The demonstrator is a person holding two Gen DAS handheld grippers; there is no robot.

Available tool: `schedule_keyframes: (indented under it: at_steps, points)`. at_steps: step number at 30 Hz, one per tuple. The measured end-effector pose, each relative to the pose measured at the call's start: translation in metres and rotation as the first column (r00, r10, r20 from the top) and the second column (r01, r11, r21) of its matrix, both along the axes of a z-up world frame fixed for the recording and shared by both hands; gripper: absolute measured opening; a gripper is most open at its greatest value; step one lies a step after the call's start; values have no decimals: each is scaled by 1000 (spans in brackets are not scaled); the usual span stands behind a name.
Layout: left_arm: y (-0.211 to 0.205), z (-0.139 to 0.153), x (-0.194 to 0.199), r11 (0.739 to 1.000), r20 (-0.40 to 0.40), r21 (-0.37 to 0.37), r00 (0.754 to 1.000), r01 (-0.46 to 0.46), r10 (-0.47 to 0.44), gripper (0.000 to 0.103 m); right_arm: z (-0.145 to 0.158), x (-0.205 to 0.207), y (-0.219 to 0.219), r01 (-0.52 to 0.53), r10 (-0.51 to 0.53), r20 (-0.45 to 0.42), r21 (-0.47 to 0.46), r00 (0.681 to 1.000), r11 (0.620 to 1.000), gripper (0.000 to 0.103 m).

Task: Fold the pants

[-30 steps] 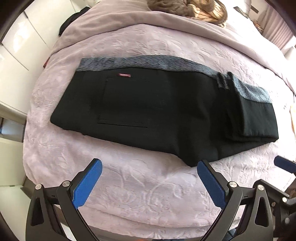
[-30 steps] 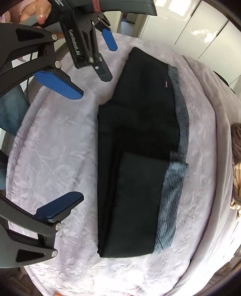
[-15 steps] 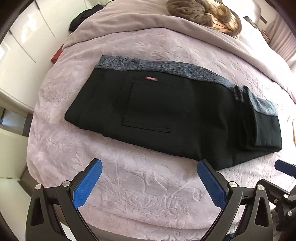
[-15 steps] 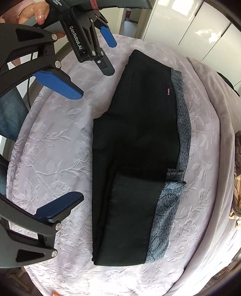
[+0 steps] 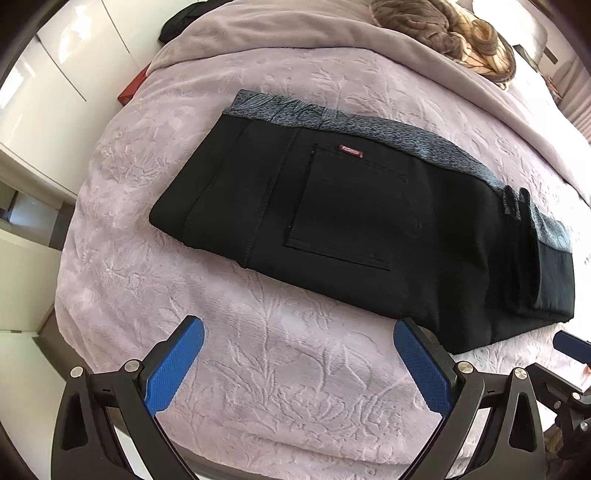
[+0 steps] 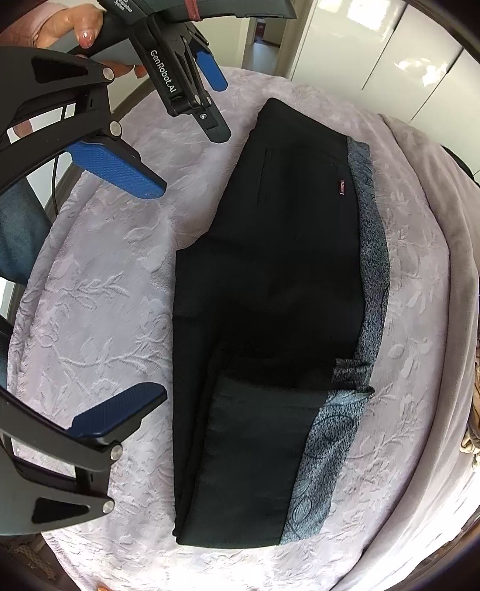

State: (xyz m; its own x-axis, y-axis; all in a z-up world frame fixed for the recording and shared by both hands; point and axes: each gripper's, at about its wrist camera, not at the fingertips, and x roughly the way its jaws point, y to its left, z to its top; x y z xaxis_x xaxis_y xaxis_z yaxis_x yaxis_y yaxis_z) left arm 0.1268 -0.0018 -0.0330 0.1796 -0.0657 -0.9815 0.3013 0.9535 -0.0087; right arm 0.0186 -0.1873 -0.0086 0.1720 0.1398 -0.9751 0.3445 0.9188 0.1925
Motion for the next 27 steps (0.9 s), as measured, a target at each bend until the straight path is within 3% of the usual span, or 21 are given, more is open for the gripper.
schedule_keyframes:
  at_steps: [9,22,25,27]
  points:
    - [11,-8,18,1000,-4,-11,1000,-22,22,103,-11,10,1,13,-13,-11,15,1000,1000,100]
    - [40,-27,61,982,-9,-161,995,-104,104,103,-29,19,5,-7,9,-55,24,998,1000,100]
    - [59,-28,73,947,-22,-281,988,-152,152,103,-30,19,5,-12,14,-56,29,998,999,100]
    - [75,-37,80,908,-66,-364,978,-206,196,103,-31,19,5,-18,20,-59,34,998,999,100]
